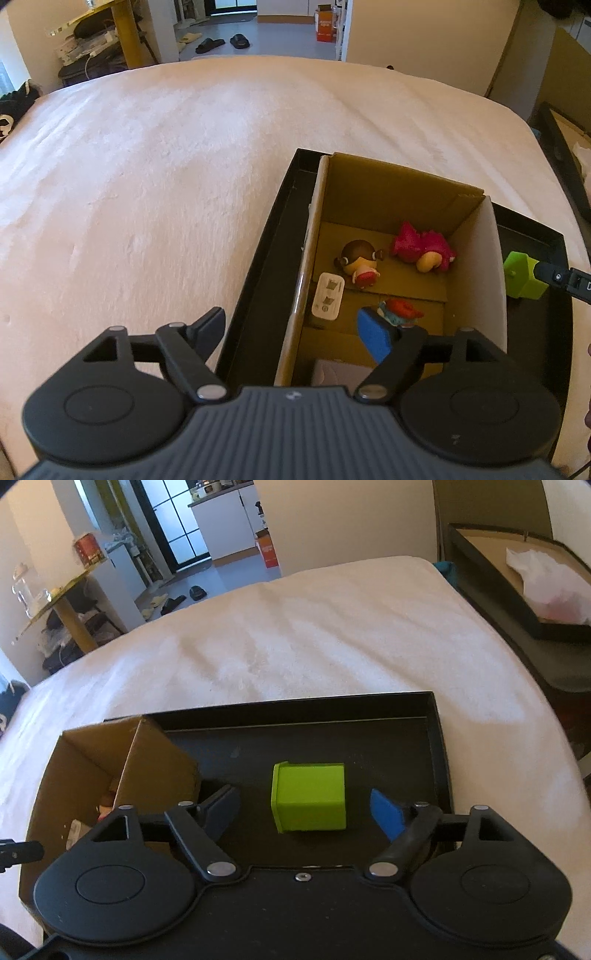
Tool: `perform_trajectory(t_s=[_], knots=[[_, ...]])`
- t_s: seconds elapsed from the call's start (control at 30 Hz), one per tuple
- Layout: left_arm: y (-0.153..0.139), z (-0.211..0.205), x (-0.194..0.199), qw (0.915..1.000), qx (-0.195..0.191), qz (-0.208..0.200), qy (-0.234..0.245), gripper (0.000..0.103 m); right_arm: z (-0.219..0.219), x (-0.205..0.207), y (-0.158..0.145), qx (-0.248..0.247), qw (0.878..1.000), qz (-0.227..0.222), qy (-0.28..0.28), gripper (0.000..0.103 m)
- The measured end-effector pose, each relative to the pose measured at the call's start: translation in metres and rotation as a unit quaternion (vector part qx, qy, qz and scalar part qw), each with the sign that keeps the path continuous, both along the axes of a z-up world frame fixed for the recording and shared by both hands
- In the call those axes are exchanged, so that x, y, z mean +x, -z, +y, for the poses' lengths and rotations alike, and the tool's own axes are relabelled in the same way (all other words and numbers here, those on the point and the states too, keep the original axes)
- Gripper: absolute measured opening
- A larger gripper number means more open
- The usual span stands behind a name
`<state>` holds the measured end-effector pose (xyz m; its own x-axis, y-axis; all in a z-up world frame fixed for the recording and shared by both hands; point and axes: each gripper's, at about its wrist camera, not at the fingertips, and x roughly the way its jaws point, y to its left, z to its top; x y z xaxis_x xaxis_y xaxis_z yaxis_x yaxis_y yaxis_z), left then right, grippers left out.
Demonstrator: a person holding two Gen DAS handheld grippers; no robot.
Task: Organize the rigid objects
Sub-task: 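Move the right gripper to the lime-green cube and grasp it, then carry the lime-green cube into the box and release it with the right gripper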
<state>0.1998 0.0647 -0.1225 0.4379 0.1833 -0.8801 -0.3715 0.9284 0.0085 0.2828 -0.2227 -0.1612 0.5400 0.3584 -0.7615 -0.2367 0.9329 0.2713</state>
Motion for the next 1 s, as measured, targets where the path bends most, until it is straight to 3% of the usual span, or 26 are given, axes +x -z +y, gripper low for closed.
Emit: perform_trajectory(t_s=[0.3,0.37,0.6,1.0], knots=[[0.004,-0.011,0.014,0.9996,0.019,0.018,-0.013,0.078,0.003,0.01,0.02,-0.015,1.0,-0.006,-0.001,0.079],[0.004,-0.014,0.015,0.9994,0.022,0.022,-0.014,0.078,0.004,0.01,0.023,-0.016,1.0,0.0,-0.012,0.051],[0.0,-0.02,0.013,0.9991,0.028,0.024,-0.018,0.078,-0.008,0.005,0.01,0.015,1.0,0.016,-0.018,0.049],[-0.014,-0.024,0.001,0.9994,0.027,0.009,-0.019,0.078,-0.011,-0.013,-0.036,0.066,0.997,-0.023,-0.043,0.049]])
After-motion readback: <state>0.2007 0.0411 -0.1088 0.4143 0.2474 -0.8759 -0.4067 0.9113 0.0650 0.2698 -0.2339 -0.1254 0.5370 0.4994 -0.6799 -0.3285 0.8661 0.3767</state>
